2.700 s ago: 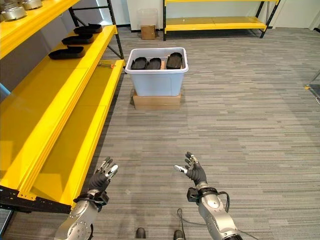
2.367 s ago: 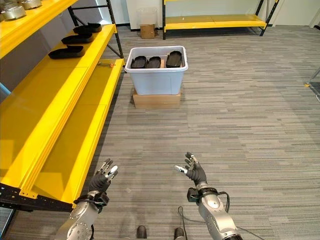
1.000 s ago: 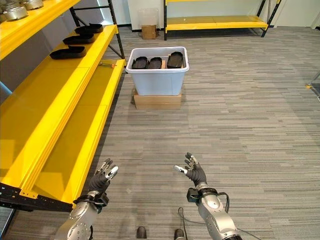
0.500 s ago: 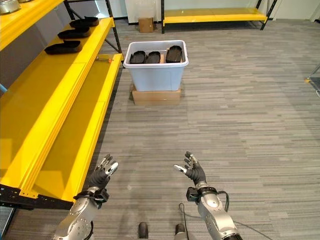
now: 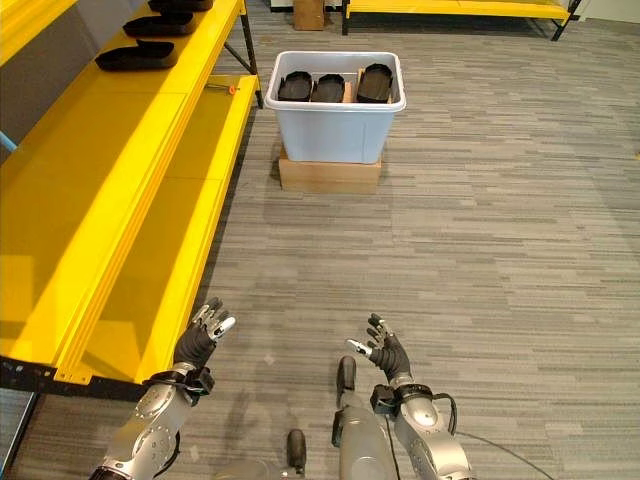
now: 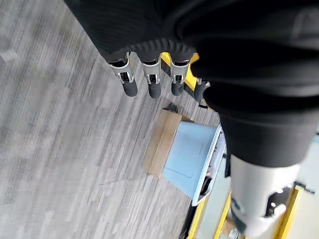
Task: Move parts from the plastic box to the shelf.
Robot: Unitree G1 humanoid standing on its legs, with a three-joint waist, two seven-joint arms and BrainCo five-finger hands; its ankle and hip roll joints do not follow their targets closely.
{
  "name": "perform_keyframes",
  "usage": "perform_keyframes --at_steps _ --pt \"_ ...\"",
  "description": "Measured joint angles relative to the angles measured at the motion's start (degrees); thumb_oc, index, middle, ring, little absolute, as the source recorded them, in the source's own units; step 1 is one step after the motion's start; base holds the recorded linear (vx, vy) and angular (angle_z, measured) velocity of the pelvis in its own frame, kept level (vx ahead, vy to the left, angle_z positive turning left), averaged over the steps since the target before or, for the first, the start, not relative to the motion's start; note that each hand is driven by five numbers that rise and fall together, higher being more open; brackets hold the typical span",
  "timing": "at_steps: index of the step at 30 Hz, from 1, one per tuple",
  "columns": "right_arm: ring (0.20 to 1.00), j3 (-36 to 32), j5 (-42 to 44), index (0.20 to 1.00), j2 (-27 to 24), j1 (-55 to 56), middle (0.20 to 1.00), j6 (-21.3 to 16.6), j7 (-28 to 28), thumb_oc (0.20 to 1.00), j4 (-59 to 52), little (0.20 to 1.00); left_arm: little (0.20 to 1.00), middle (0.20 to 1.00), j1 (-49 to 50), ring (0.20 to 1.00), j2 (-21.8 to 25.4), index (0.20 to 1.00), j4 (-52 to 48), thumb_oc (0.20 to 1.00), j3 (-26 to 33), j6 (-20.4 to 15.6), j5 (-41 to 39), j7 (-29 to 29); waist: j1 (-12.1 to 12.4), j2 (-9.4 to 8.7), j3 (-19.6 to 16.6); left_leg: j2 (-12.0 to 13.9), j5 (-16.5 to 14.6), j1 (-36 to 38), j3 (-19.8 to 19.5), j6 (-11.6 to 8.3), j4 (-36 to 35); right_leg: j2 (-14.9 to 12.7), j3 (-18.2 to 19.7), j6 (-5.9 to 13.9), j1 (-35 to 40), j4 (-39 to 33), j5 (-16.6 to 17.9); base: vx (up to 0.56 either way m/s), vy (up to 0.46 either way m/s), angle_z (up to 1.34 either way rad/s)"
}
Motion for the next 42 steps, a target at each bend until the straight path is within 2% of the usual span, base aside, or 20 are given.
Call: perform_keyframes --at_steps 3,4,5,6,7,10,13,15,16,18,20,22,25,30,31,33,34,36,39,42 --pt "1.000 -0.4 0.5 1.000 -0.5 2.7 1.000 0.1 0.0 1.000 0.3 1.000 1.000 1.000 2.0 1.000 -1.7 1.000 0.0 1.000 -0.3 -0.1 0.0 -0.1 -1.0 2.30 -3.5 3.3 -2.6 3.3 -2.2 -1.52 -0.7 2.6 0.0 -3.05 0.7 3.4 4.8 0.28 -0.151 0.42" --pt "1.000 -0.4 0.7 1.000 -1.5 2.4 1.000 0.1 0.0 1.000 0.3 1.000 1.000 1.000 2.2 1.000 -1.8 1.000 0.1 1.000 -0.5 0.0 -0.1 -0.1 -1.0 4.02 -4.5 5.7 -3.6 4.3 -2.4 -2.64 -0.2 4.7 -0.6 -4.94 1.4 5.8 3.5 0.43 -0.235 0.10" --pt "1.000 -0.7 1.1 1.000 -2.1 1.4 1.000 0.0 0.0 1.000 0.3 1.000 1.000 1.000 2.1 1.000 -1.3 1.000 0.1 1.000 -0.2 -0.2 -0.7 -0.1 -0.6 4.11 -4.7 6.9 -3.8 4.1 -1.8 -3.80 3.6 5.9 -1.1 -9.35 1.8 8.7 1.5 0.30 -0.168 0.01" --pt "1.000 -0.7 1.1 1.000 -2.1 1.4 1.000 0.0 0.0 1.000 0.3 1.000 1.000 1.000 2.1 1.000 -1.3 1.000 0.1 1.000 -0.2 -0.2 -0.7 -0.1 -0.6 4.11 -4.7 6.9 -3.8 4.1 -1.8 -3.80 3.6 5.9 -1.1 -9.35 1.8 8.7 1.5 0.40 -0.236 -0.06" --pt "1.000 -0.9 1.7 1.000 -3.3 -0.3 1.000 -0.2 0.0 1.000 0.3 1.000 1.000 1.000 1.8 1.000 -0.9 1.000 0.1 1.000 0.0 -0.2 -1.2 -0.1 -0.9 3.83 -4.7 7.4 -2.6 3.8 -1.9 -6.48 8.0 6.2 -1.5 -10.30 3.0 10.7 -1.4 0.24 -0.146 0.00" --pt "1.000 -1.6 2.3 1.000 -4.6 -0.4 1.000 -1.2 -0.1 1.000 0.2 1.000 1.000 1.000 -0.1 1.000 -0.2 1.000 -0.3 1.000 0.3 -1.0 -2.3 -0.2 -0.9 2.83 -5.5 9.1 -1.3 2.5 -2.4 -8.15 14.7 8.0 -1.9 -11.03 6.2 11.0 -5.9 0.37 -0.222 0.02" --pt "1.000 -1.1 2.3 1.000 -4.0 -0.3 1.000 -1.4 -0.3 1.000 0.3 1.000 1.000 1.000 0.4 1.000 0.7 1.000 -0.2 1.000 0.7 -1.3 -2.9 0.1 -0.7 1.68 -6.0 9.9 -1.7 -2.1 -2.6 -9.71 27.3 10.2 -0.7 -12.53 9.0 9.0 -6.6 0.26 -0.187 -0.24" --pt "1.000 -1.0 2.5 1.000 -4.2 -0.3 1.000 -2.0 -0.3 1.000 0.5 1.000 1.000 1.000 0.0 1.000 0.4 1.000 -0.3 1.000 0.6 -1.4 -4.0 0.0 -0.3 0.65 -6.0 9.7 1.6 -7.3 -3.0 -11.48 38.1 11.0 0.1 -15.28 10.2 8.9 -8.3 0.23 -0.184 -0.13" --pt "1.000 -0.9 2.7 1.000 -4.0 -0.2 1.000 -2.1 -0.3 1.000 0.4 1.000 1.000 1.000 -0.9 1.000 0.7 1.000 -0.5 1.000 0.7 -1.4 -4.4 -0.1 0.3 -0.34 -5.3 9.4 3.9 -9.6 -2.8 -11.55 44.2 11.1 0.8 -16.11 11.4 8.3 -9.1 0.12 -0.078 -0.25" --pt "1.000 -0.3 2.7 1.000 -2.8 -0.3 1.000 -2.2 -0.3 1.000 0.4 1.000 1.000 1.000 -0.6 1.000 1.5 1.000 -0.4 1.000 0.7 -1.3 -4.5 -0.1 1.3 -2.44 -4.2 9.3 2.4 -12.9 -1.6 -10.17 48.2 11.1 2.7 -16.84 14.1 7.5 -9.7 0.19 -0.086 -0.20" --pt "1.000 -0.4 2.7 1.000 -2.2 -0.9 1.000 -2.3 -0.6 1.000 0.3 1.000 1.000 1.000 -0.6 1.000 1.7 1.000 -0.3 1.000 0.1 -1.3 -4.5 0.0 3.4 -5.17 -2.2 6.2 -2.7 -17.3 -0.1 -7.75 42.6 8.6 4.9 -16.00 16.7 5.0 -9.5 0.13 -0.015 -0.17" --pt "1.000 -0.9 2.7 1.000 -2.3 -1.9 1.000 -2.3 -0.7 1.000 0.2 1.000 1.000 1.000 0.0 1.000 1.4 1.000 -0.6 1.000 0.1 -1.2 -4.5 -0.1 3.8 -4.46 -1.4 5.2 -2.7 -24.0 0.2 -7.59 39.8 7.7 4.4 -15.19 18.1 3.8 -8.8 0.28 0.031 -0.06" --pt "1.000 -0.6 2.6 1.000 -2.2 -2.5 1.000 -2.6 -0.6 1.000 1.2 1.000 1.000 1.000 0.4 1.000 1.8 1.000 -0.4 1.000 0.1 -1.2 -4.4 -0.2 5.0 -2.48 -0.1 6.4 2.9 -27.4 2.7 -7.09 15.0 7.9 5.1 -13.27 22.7 0.3 -9.3 0.22 0.044 -0.17" --pt "1.000 0.0 2.1 1.000 -3.8 -1.4 1.000 -2.3 -0.4 1.000 3.6 1.000 1.000 1.000 1.7 1.000 1.5 1.000 -0.5 1.000 0.3 -1.2 -4.0 -1.1 5.6 0.03 -0.4 5.6 6.7 -22.3 1.4 -7.05 -0.2 8.2 8.6 -10.53 29.4 -2.3 -12.3 0.26 0.098 -0.30" --pt "1.000 -0.1 2.1 1.000 -3.8 -1.6 1.000 -2.1 -0.2 1.000 4.6 1.000 1.000 1.000 2.0 1.000 1.3 1.000 -0.6 1.000 0.8 -1.2 -3.8 -1.2 6.4 0.49 -0.6 5.5 9.4 -19.2 -0.2 -6.91 -3.1 7.9 10.2 -9.53 29.8 -1.7 -13.4 0.22 0.102 -0.83" --pt "1.000 -0.1 2.0 1.000 -3.6 -1.1 1.000 -1.8 0.0 1.000 3.6 1.000 1.000 1.000 2.1 1.000 1.4 1.000 -1.7 1.000 1.5 -1.2 -3.7 -1.2 7.0 -1.69 -0.2 4.2 14.2 -17.6 0.9 -4.59 -3.3 6.2 11.0 -6.34 30.5 0.2 -15.0 0.33 0.175 -0.66" --pt "1.000 -0.3 2.0 1.000 -3.6 0.1 1.000 -1.8 0.3 1.000 2.7 1.000 1.000 1.000 1.9 1.000 1.7 1.000 -1.7 1.000 1.4 -1.1 -3.7 -1.3 6.8 -2.21 -0.4 3.7 19.5 -17.0 1.5 -3.36 -2.3 5.6 10.4 -4.28 31.5 0.4 -16.2 0.24 0.154 -0.14" --pt "1.000 -0.1 2.0 1.000 -2.4 0.3 1.000 -1.6 0.4 1.000 2.9 1.000 1.000 1.000 1.6 1.000 2.6 1.000 -1.9 1.000 1.4 -1.1 -3.7 -1.2 6.6 -4.40 -1.1 1.6 17.6 -16.6 2.5 -1.85 -1.2 3.2 9.7 -3.33 31.9 1.3 -17.1 0.22 0.162 -0.07" --pt "1.000 0.0 2.0 1.000 -1.2 -0.5 1.000 -1.5 1.1 1.000 2.2 1.000 1.000 1.000 -0.1 1.000 2.7 1.000 -2.2 1.000 1.4 -1.1 -3.8 -1.3 7.0 -4.60 -1.1 -0.8 13.8 -16.6 3.4 0.16 2.7 0.8 8.2 -2.45 32.4 3.4 -16.7 0.29 0.253 -0.03" --pt "1.000 0.4 0.8 1.000 -1.1 -1.2 1.000 -1.2 2.2 1.000 1.9 1.000 1.000 1.000 -0.5 1.000 2.8 1.000 -2.5 1.000 1.4 -1.2 -3.8 -1.2 6.8 -3.31 -1.3 -1.1 11.3 -15.0 3.7 1.76 4.2 0.5 8.6 0.37 27.0 19.1 -17.9 0.16 0.201 0.04"
